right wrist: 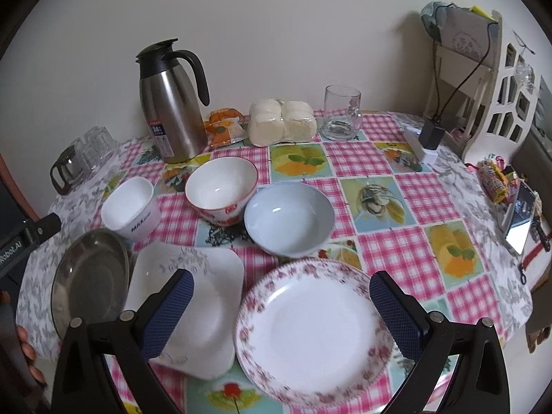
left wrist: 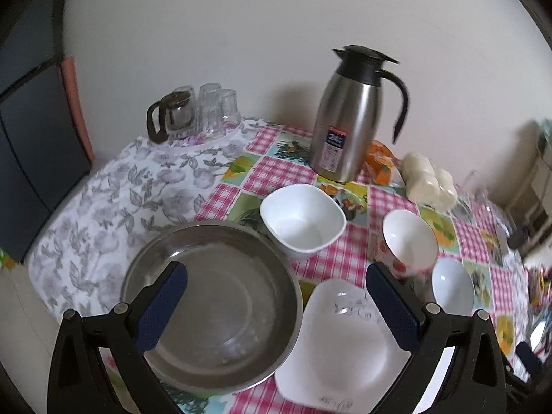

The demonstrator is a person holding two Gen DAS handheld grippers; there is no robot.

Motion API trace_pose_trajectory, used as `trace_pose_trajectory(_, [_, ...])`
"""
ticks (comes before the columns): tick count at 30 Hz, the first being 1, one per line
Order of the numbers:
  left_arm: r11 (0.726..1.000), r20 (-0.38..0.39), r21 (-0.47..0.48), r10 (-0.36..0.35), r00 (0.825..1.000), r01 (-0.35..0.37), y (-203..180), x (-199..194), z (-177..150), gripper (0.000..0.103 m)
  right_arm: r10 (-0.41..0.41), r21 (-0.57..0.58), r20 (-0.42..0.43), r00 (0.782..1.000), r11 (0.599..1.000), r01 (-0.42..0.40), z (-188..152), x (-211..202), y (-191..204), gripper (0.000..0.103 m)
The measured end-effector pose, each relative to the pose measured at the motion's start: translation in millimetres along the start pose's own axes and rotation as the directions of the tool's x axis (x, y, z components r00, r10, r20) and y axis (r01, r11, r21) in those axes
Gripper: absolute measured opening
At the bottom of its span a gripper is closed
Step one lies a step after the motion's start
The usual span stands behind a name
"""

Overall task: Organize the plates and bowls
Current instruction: 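Move the left tool to the steel basin rim and grasp it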

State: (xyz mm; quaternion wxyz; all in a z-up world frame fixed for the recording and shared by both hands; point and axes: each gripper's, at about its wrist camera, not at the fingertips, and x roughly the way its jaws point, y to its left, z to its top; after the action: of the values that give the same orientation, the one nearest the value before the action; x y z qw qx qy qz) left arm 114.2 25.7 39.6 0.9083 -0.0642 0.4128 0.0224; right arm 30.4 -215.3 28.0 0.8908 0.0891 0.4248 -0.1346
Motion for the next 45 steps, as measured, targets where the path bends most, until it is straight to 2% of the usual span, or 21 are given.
trace_pose_trajectory(5, [1.0, -0.033, -0.019, 0.006, 0.999, -0.007, -4.2, 22.9, 1.7, 0.103, 0.006, 0.01, -0.026, 1.0, 1.0, -0.006, 14.0, 24.4, 9.4, 0.103])
trace_pose_trajectory(9, [0.999, -0.011, -0.04, 0.002, 1.0, -0.003, -10.1, 33.7, 6.8, 0.103, 0.021, 0.034, -0.043, 0.999, 0.999, -0.019, 22.8, 43.0, 13.3, 0.103])
trace_pose_trajectory(13, [0.999, 0.013, 0.018, 0.03, 0.999, -0.03, -19.4, 45.8, 7.4, 0.103, 0.021, 0.028, -0.06, 0.998, 0.999, -0.019, 25.5, 64.9, 17.9, 0.103])
trace_pose_trajectory(17, [1.0, -0.058, 0.03, -0.001, 0.998, 0.003, -14.9, 63.6, 8.2, 0.103, 0.025, 0.011, -0.098, 0.995, 1.0, -0.024, 19.1, 84.1, 22.9, 0.103])
trace_pose_trajectory(20, [1.0, -0.093, 0.008, 0.012, 0.996, -0.012, -1.1, 71.7, 4.0, 0.103, 0.04, 0.005, -0.116, 0.992, 0.999, -0.039, 13.9, 92.3, 28.5, 0.103])
trace_pose_trajectory(22, [0.999, -0.14, -0.05, -0.019, 0.99, 0.012, 17.1, 79.5, 1.6, 0.103, 0.044, -0.008, -0.116, 0.992, 0.999, -0.045, 11.4, 93.8, 34.5, 0.103])
trace_pose_trajectory(30, [0.981, -0.188, -0.16, 0.075, 0.979, -0.106, 77.4, 87.1, -3.9, 0.103, 0.118, -0.068, -0.12, 0.986, 0.99, -0.127, 1.8, 94.5, 71.2, 0.103])
trace_pose_trajectory(32, [0.977, -0.193, -0.167, 0.098, 0.976, -0.131, 89.9, 88.0, -4.8, 0.101, 0.146, -0.076, -0.119, 0.982, 0.985, -0.156, 0.4, 95.0, 82.3, 0.103])
trace_pose_trajectory(33, [0.974, -0.198, -0.177, 0.105, 0.975, -0.141, 97.9, 88.8, -5.1, 0.096, 0.162, -0.078, -0.122, 0.979, 0.982, -0.172, -0.3, 95.7, 87.8, 0.103])
trace_pose_trajectory(37, [0.959, -0.237, -0.235, 0.101, 0.966, -0.158, 128.4, 96.1, -9.4, 0.088, 0.224, -0.107, -0.137, 0.965, 0.965, -0.24, -7.8, 98.3, 114.4, 0.103])
trace_pose_trajectory(45, [0.932, -0.284, -0.306, 0.106, 0.953, -0.195, 164.8, 107.4, -17.7, 0.086, 0.287, -0.175, -0.17, 0.943, 0.933, -0.316, -26.2, 104.0, 159.3, 0.101])
